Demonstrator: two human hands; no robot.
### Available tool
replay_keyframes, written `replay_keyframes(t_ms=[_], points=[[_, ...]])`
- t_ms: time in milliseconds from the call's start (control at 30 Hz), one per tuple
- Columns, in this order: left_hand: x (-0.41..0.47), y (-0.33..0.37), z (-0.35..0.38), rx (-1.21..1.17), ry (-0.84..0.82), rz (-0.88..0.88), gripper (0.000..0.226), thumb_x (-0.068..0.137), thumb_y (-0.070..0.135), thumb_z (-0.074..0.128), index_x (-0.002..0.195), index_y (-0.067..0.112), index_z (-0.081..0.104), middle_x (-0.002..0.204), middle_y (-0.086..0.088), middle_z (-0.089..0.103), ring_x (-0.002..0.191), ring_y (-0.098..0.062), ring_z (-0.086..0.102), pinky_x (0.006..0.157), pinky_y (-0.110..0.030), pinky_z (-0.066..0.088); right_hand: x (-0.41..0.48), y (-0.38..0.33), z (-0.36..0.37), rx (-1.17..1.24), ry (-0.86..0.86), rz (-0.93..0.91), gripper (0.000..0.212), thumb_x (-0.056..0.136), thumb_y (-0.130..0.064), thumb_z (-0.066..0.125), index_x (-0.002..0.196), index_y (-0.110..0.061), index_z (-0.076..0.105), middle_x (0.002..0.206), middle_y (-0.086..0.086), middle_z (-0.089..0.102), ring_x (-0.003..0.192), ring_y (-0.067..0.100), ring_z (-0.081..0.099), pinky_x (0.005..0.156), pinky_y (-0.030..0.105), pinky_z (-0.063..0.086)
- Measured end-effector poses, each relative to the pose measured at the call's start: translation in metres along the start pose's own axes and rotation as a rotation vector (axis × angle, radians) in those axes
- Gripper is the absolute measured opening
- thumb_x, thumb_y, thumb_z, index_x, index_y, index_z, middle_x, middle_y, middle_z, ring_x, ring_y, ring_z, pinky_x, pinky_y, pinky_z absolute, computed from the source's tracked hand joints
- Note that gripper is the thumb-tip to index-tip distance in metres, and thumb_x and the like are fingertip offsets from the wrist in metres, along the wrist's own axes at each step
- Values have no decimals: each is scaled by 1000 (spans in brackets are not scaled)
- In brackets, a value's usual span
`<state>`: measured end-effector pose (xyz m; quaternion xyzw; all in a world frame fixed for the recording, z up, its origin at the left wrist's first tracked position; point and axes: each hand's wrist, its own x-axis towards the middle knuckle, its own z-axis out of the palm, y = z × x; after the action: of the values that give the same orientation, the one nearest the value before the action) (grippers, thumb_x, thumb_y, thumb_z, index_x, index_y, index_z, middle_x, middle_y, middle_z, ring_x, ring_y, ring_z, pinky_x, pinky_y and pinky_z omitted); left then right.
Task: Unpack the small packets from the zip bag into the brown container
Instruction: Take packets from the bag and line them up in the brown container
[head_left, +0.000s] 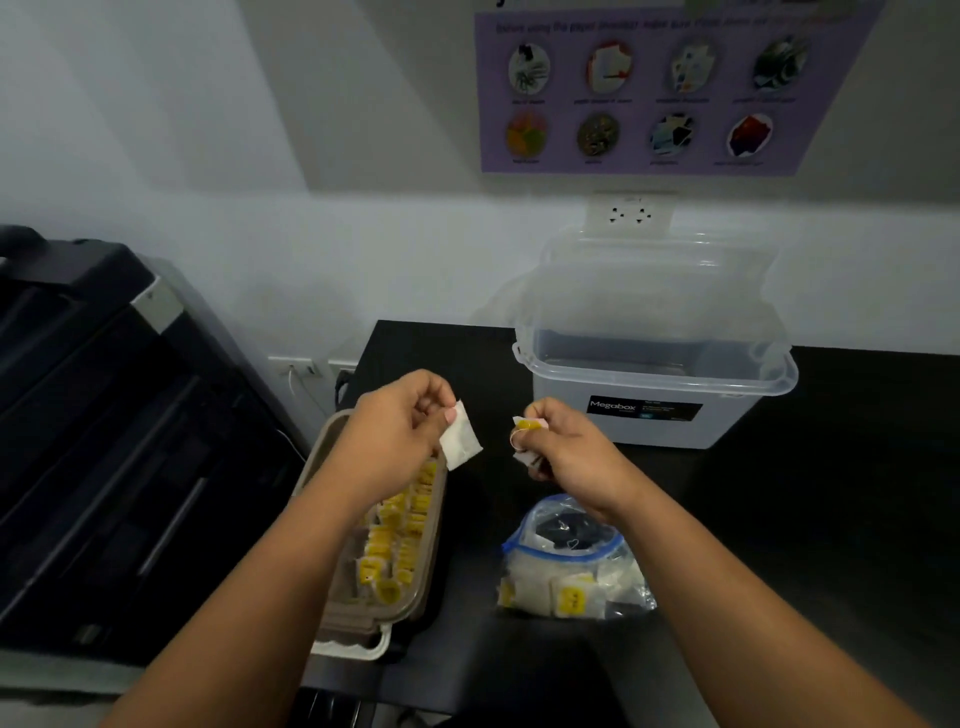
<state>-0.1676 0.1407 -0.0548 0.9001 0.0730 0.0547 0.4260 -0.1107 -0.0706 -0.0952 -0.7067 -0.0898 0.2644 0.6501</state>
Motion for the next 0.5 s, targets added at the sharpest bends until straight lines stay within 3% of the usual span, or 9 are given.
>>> replay_keyframes(t_ms=[100, 167, 267, 333, 500], points=[[-3, -6, -22, 101, -10, 7, 22, 99, 16, 63, 90, 36, 66, 84, 7, 69, 66, -9, 68, 66, -25, 58, 3, -6, 10, -42, -54, -64, 3, 95, -26, 67, 93, -27, 64, 100, 6, 76, 85, 20, 62, 76, 37, 49], [-6, -8, -35, 158, -18, -19, 21, 100, 15, 60, 96, 33, 70, 86, 6, 71, 66, -4, 69, 65, -18, 56, 6, -10, 16, -43, -52, -93, 1, 98, -24, 66, 98, -24, 65, 106, 5, 77, 87, 14, 66, 77, 33, 50], [-12, -16, -56, 291, -62, -37, 23, 99, 13, 60, 111, 27, 74, 96, 10, 70, 73, -5, 69, 75, -27, 60, 13, -14, 27, -71, -42, -142, 11, 98, -23, 67, 92, -32, 70, 102, 6, 76, 85, 12, 65, 76, 33, 50], [-15, -22, -69, 414, -172, -9, 29, 94, 14, 66, 119, 26, 73, 98, 13, 68, 80, -3, 66, 80, -24, 57, 17, -16, 35, -92, -39, -158, 13, 97, -24, 69, 90, -35, 72, 97, 5, 74, 85, 13, 64, 77, 36, 51], [-17, -38, -78, 693, -322, 23, 19, 92, 24, 69, 107, 33, 77, 100, 13, 70, 89, -4, 65, 87, -30, 56, 24, -21, 53, -89, -39, -167, 9, 96, -19, 70, 93, -27, 74, 88, -6, 72, 78, 2, 65, 71, 26, 50]])
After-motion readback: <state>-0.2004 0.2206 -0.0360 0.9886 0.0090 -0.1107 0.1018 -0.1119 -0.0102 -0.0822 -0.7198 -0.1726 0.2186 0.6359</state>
